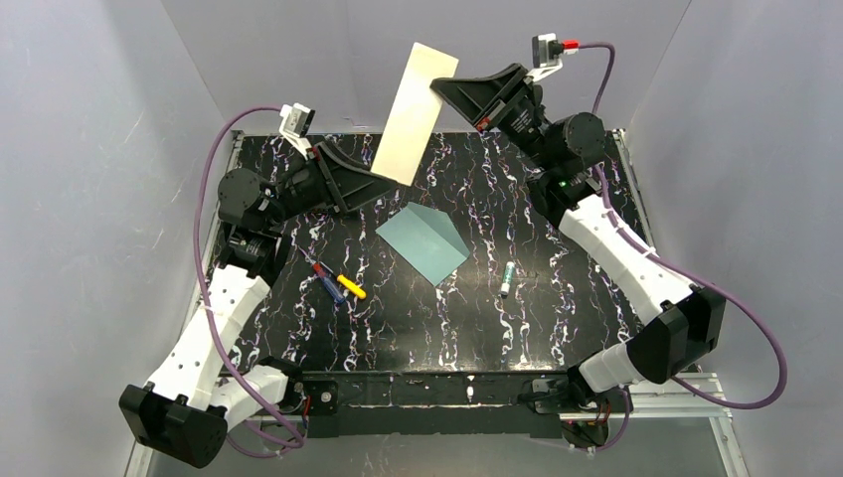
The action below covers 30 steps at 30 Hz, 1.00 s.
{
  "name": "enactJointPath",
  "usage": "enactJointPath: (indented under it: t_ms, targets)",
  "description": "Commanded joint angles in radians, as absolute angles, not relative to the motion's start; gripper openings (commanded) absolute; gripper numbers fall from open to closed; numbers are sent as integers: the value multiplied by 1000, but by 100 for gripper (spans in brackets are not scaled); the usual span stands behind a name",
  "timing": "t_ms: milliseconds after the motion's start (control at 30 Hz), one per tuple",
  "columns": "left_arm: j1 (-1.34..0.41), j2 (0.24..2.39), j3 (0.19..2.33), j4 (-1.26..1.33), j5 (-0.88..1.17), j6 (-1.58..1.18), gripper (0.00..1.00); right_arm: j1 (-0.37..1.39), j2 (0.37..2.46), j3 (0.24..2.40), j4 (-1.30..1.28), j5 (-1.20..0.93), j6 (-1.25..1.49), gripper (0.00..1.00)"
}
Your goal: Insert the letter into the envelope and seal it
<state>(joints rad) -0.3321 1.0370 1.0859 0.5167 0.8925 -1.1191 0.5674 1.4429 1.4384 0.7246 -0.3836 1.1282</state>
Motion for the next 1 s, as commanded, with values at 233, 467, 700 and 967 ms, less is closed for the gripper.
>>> enactJointPath:
  t_ms: [233,467,700,967]
  targets:
    - [-423,1051,1000,700,485,-1187,75,575,1463,1389,943,-210,1241,1]
    - [-472,1063,976,834,380,-1155,68,580,1454,1364,930,-168,1242,1]
    - [-486,1014,917,885,322,-1091,1,580,1394,1304,845,-104,1207,1]
    - [-480,972,891,749,382,-1013,0,549,1314,1277,694,-75,1100,18]
